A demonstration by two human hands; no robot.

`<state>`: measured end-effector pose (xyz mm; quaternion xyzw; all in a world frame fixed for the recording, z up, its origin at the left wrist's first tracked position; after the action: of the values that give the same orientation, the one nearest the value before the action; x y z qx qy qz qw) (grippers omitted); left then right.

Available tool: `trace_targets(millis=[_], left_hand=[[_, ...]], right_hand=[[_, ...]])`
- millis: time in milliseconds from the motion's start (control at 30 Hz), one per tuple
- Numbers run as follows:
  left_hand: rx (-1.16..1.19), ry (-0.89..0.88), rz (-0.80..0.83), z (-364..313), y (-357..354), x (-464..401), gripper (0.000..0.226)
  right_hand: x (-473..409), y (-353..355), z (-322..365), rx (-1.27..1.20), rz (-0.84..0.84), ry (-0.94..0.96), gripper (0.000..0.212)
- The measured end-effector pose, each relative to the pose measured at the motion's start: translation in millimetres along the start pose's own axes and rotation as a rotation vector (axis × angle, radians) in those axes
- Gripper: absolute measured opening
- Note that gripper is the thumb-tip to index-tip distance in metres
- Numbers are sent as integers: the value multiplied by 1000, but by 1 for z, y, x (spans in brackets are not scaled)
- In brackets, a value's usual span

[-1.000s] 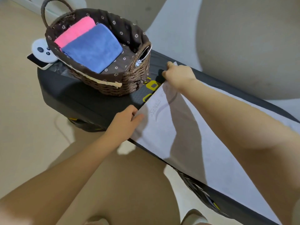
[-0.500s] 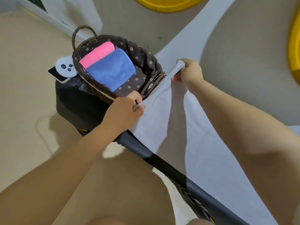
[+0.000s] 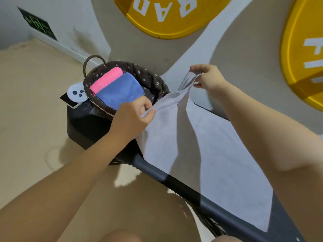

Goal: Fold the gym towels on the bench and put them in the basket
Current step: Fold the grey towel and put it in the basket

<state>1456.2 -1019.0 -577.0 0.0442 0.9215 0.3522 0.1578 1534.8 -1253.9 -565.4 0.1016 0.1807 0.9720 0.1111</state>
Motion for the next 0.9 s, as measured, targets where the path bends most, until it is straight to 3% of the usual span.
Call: trace_targets(millis=[67,233,467,633,733,900], left_hand=[[52,-50,68,-12,-30,15,13],[89,-121,266,-42,-104,49,11],[148,-167,472,-105,-192,100,12],[148,-210,522,-135,-230,121,19],[137,-220,523,-147,-249,128,19],[34,-152,658,-150,-275,138,15]], right_hand=[[16,21,-26,-75,-16,-91,46],[52,77,-86,-416,-31,-263,18],[84,161,-173,-214,-217,-268,35],[97,209,-207,-300,-297,-267,35],[104,222,-223,-300,-288,-311,17],[107,206,-254,-27,-175,-417,23]])
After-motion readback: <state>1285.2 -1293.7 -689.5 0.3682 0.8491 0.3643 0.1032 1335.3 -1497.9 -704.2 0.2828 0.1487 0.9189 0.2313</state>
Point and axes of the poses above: each hand's wrist, its own x-axis away from the middle knuckle, its own y-axis out of the back of the hand, z = x × y, the point moved 5 cm from there along -x, towards the middle knuckle, and after that the axes turned 1 degree about -x, right-handed, at the moved point
